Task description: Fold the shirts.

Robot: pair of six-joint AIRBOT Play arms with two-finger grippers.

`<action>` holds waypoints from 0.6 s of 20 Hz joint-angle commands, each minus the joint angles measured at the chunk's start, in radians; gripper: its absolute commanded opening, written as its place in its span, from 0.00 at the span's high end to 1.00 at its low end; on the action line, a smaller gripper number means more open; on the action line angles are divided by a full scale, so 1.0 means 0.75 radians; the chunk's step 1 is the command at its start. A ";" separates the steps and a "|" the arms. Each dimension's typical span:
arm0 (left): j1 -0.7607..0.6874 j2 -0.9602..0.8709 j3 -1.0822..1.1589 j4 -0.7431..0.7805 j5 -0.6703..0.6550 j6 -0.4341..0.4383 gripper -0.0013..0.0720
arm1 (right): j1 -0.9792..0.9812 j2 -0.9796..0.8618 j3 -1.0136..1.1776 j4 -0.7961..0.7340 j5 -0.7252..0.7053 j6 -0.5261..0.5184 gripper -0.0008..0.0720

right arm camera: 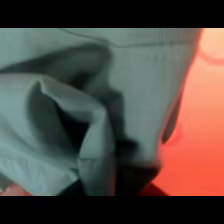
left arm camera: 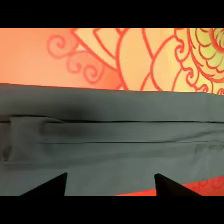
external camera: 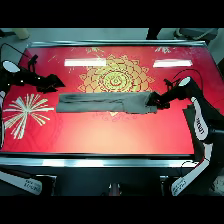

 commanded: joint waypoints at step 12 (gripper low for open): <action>-0.790 -0.428 0.001 -0.669 0.421 0.019 0.95 | 0.045 0.690 0.081 0.068 0.239 0.129 0.95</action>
